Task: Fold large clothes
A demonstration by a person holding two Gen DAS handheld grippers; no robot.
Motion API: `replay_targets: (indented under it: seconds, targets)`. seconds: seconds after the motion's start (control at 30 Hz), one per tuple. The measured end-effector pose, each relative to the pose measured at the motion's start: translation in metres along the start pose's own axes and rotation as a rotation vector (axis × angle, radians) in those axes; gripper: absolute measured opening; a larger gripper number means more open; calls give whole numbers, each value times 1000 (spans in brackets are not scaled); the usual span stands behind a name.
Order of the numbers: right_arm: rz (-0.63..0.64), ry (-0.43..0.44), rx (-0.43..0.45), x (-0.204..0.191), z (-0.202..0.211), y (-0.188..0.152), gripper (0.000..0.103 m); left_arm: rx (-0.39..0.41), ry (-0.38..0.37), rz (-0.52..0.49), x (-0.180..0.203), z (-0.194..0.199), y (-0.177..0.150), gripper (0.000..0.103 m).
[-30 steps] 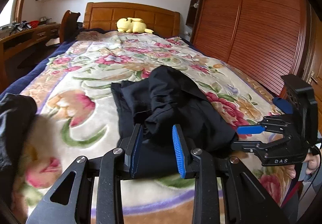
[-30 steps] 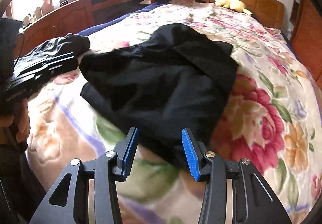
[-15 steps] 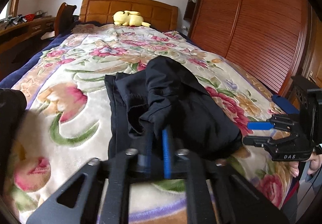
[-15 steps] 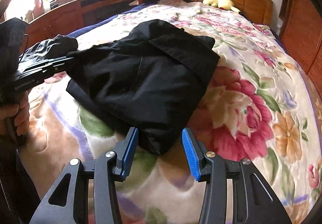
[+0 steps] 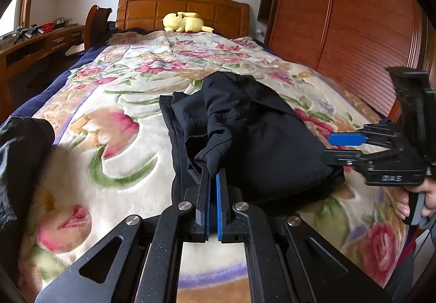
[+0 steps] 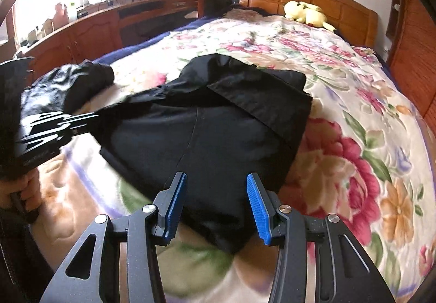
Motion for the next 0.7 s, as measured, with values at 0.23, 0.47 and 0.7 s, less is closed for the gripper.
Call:
replay_targets:
  seconds: [0.23, 0.47, 0.7]
  targets:
    - [-6, 26, -49, 9, -18, -8, 47, -12, 21, -14, -7, 6, 0, 14]
    - [16, -11, 0, 29, -5, 23, 47, -20, 32, -27, -19, 14, -3, 31]
    - [-44, -98, 17, 87, -19, 54, 60, -73, 23, -33, -24, 1, -16, 32]
Point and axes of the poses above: each gripper's, at about its wrist camera, not at the fingertips, and z roughly against the way its jaws point, x to its right, y to its top, the point moved 10 cm from there along -z, roughly the way its jaws point, and after that the axes turned 8 degrees about y, right-handed, at the moved point
